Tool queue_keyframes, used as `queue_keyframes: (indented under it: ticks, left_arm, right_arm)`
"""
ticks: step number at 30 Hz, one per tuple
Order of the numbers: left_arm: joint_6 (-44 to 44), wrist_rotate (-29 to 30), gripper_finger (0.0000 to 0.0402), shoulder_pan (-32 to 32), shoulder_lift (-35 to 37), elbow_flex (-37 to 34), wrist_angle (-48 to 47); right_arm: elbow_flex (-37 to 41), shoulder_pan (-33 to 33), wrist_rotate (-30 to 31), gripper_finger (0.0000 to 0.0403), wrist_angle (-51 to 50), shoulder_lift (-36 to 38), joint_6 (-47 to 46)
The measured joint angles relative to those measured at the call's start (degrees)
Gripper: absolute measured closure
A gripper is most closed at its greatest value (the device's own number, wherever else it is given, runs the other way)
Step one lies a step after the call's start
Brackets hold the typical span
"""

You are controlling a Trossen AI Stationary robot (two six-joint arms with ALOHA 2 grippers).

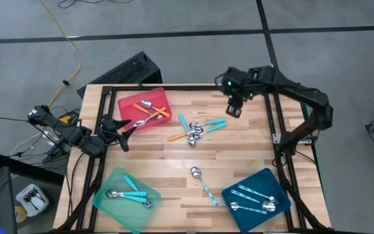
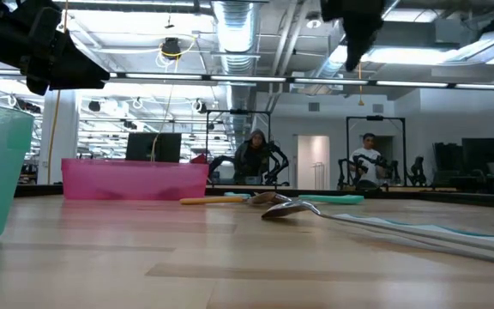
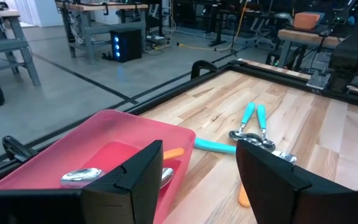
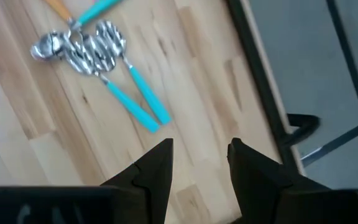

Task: Sort silverware by color (type)
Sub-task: Put the blue spoon into the light blue bin

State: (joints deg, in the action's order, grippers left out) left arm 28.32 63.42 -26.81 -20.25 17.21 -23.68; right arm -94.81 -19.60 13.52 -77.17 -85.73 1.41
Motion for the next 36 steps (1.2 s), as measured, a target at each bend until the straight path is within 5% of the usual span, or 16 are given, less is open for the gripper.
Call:
queue_keyframes:
  ticks: [6,16,25,36]
  left_arm:
    - [-0.1,0.0,0.0212,0.0,0.0,0.0,0.0]
    - [-1.1,0.3,0.0212,0.0,0.0,0.0,0.0]
    - [-0.8,0.4,0.0212,0.0,0.0,0.0,0.0]
    - [0.3,1.8,0.0212,0.0,0.0,-0.5,-0.2]
  right_arm:
    - [19.6,0.6,-1.3,0.0228,17.5,4.4,0.1]
    - [39.7,1.4,-8.2,0.0228,49.2,4.9,-0.5]
    - [50.6,5.2,-9.0,0.0228,74.7,4.9,-0.1]
    - [55.2,8.1,-9.0,0.0228,85.1,-4.2,0.7]
